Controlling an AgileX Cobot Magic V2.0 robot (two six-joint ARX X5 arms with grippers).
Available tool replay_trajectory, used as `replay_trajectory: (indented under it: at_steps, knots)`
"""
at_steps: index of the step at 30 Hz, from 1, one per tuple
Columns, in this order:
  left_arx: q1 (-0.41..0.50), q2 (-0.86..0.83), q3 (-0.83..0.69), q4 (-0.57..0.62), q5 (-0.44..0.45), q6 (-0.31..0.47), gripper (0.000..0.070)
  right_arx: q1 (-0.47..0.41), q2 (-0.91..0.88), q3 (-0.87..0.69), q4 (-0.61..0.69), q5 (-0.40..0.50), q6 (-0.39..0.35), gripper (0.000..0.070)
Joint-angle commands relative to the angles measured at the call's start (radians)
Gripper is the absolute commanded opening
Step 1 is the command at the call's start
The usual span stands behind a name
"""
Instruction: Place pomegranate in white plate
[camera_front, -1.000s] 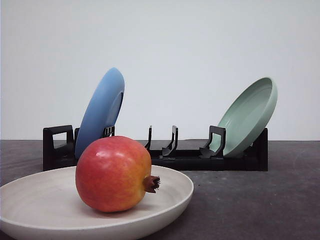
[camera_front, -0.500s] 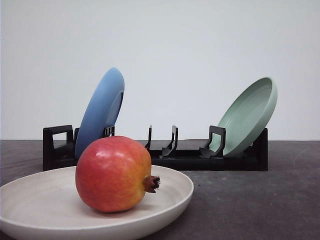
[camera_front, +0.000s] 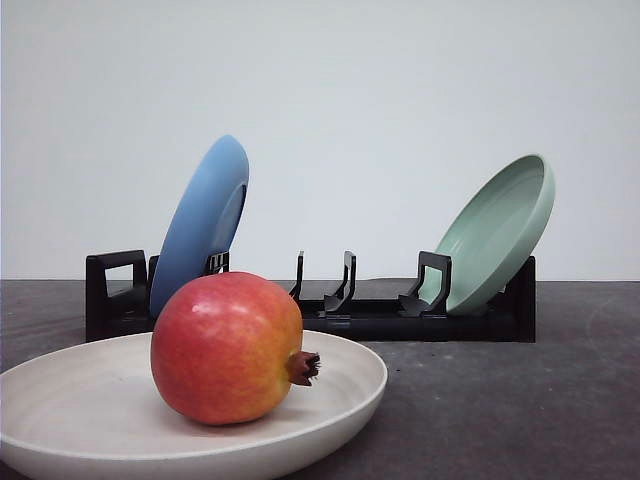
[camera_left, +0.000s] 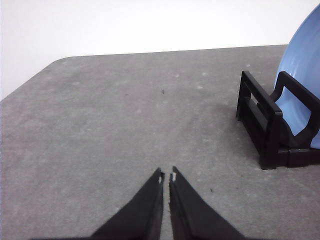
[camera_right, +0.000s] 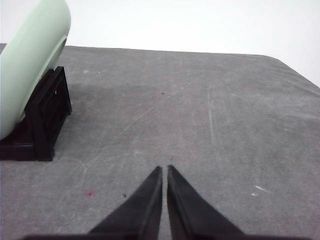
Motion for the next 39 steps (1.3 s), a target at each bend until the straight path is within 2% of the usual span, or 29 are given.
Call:
replay_trajectory:
  at_steps: [1,39]
  knots:
    - [0.000,-0.002,-0.012,0.002,0.003,0.002,0.0000,-0.002,-0.001,-0.005,0.008,0.000,-0.004,0.0011]
    - [0.000,-0.002,-0.012,0.002,0.003,0.002,0.0000,-0.003,-0.001,-0.005,0.008,0.000,-0.004,0.0011]
